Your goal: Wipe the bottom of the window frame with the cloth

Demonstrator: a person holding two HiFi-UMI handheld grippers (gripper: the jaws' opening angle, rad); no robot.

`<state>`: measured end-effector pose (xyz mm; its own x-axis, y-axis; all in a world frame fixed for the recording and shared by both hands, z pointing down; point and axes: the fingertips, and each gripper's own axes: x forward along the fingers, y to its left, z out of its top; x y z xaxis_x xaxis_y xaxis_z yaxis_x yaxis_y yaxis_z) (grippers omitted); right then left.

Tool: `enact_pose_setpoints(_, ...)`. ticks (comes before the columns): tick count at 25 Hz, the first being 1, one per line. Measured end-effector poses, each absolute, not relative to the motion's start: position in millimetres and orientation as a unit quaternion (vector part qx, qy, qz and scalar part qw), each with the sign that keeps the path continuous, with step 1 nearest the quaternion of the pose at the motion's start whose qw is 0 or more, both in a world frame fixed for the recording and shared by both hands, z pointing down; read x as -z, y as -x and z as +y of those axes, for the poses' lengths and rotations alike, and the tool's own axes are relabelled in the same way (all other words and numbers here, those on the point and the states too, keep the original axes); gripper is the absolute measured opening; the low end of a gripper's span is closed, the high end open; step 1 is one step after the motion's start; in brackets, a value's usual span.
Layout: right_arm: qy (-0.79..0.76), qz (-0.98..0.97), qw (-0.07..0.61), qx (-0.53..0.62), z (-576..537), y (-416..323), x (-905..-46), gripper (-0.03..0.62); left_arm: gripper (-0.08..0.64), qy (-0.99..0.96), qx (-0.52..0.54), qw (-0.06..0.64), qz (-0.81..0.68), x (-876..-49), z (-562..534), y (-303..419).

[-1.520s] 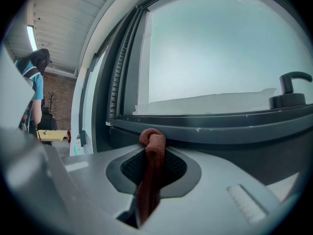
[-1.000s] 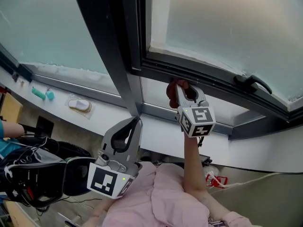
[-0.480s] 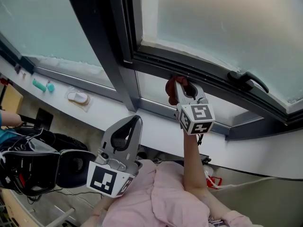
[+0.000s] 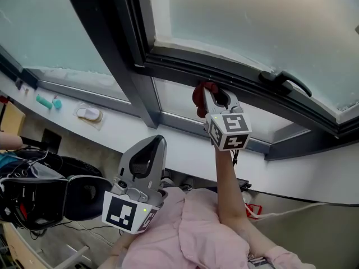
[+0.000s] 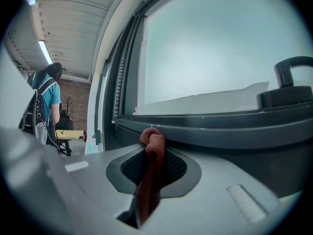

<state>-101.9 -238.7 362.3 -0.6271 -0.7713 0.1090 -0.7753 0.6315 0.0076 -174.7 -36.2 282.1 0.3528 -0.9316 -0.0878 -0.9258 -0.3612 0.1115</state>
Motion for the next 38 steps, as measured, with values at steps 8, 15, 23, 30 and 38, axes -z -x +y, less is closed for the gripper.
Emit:
enact_pose_setpoints(8,-0.429,-0.901,0.055,-0.02,-236.7,96.0,-363.1,0.051,0.0,-0.818,0.072,0.022,-0.57,-277.5,-30.0,173.9)
enact_pose_setpoints(15,-0.435,-0.899,0.051,-0.019,-241.7,79.7,-361.2,0.051,0.0,-0.817,0.079,0.018,-0.571,-278.3,-29.6,162.8)
enact_pose_setpoints(23,-0.433,-0.9,0.047,-0.021,-237.5,76.3,-360.3,0.051,0.0,-0.807,0.083,0.031,-0.584,-290.4,-15.6,157.1)
enact_pose_setpoints(30,-0.429,-0.901,0.047,-0.031,-235.7,74.7,-361.7,0.051,0.0,-0.812,0.075,0.038,-0.578,-293.1,-20.6,152.3)
enact_pose_setpoints(38,-0.431,-0.9,0.042,-0.038,-235.3,74.1,-361.7,0.051,0.0,-0.808,0.058,0.065,-0.583,-306.2,-30.4,165.3)
